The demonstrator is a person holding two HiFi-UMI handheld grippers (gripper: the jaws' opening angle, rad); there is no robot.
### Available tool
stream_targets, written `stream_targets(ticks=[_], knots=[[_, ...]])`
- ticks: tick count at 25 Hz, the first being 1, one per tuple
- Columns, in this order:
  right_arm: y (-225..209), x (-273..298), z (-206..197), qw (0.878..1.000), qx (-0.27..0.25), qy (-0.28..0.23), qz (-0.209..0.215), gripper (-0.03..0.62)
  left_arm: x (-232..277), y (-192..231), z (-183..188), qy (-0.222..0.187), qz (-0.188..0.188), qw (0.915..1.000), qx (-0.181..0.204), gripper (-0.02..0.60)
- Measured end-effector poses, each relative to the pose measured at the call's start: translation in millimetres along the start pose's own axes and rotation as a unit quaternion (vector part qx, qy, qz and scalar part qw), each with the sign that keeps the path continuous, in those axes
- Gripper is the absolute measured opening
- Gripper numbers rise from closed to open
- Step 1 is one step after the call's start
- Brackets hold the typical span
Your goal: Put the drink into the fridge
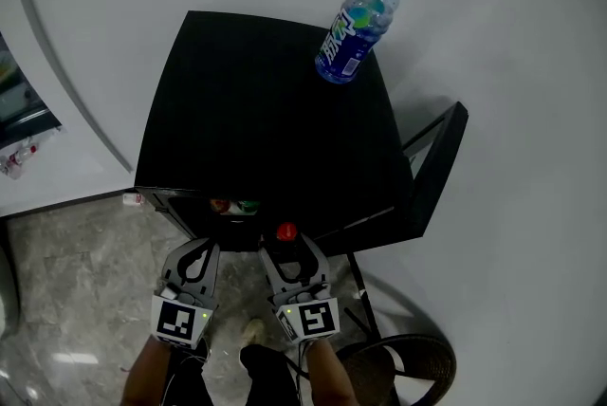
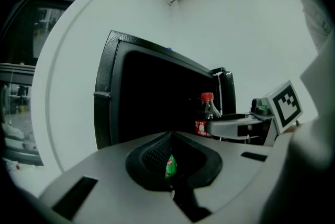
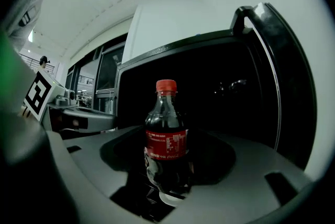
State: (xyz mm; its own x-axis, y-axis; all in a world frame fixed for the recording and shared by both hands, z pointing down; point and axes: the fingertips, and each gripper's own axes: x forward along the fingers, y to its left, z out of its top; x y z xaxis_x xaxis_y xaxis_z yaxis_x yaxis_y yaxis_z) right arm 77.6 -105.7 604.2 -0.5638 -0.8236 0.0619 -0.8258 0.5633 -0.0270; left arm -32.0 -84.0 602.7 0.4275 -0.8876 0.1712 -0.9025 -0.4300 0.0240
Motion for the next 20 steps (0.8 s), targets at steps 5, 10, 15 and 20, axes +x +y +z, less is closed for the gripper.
stream_targets(ticks=[5, 10, 15, 20], knots=[[-1.3, 11.0, -41.6, 1.000, -0.015, 0.000, 0.008, 0.281, 11.8, 7.9, -36.5, 0.001, 0.006, 1.0000, -0.004, 0.003], [-2.1, 18.0, -74.2, 1.000, -0.014, -0.002, 0.012, 0.281, 17.1, 13.0, -66.0, -0.002, 0.012, 0.9999, 0.002, 0.003], [-2.8, 30.2, -96.8, 1.000, -0.016, -0.004, 0.016, 0.281, 24.2, 19.0, -86.6, -0.008, 0.016, 0.9998, 0.010, 0.003], [-2.9, 41.9, -108.4, 1.000, -0.013, 0.000, 0.021, 0.281, 28.0, 23.0, -89.2, -0.007, 0.020, 0.9998, 0.006, 0.003]])
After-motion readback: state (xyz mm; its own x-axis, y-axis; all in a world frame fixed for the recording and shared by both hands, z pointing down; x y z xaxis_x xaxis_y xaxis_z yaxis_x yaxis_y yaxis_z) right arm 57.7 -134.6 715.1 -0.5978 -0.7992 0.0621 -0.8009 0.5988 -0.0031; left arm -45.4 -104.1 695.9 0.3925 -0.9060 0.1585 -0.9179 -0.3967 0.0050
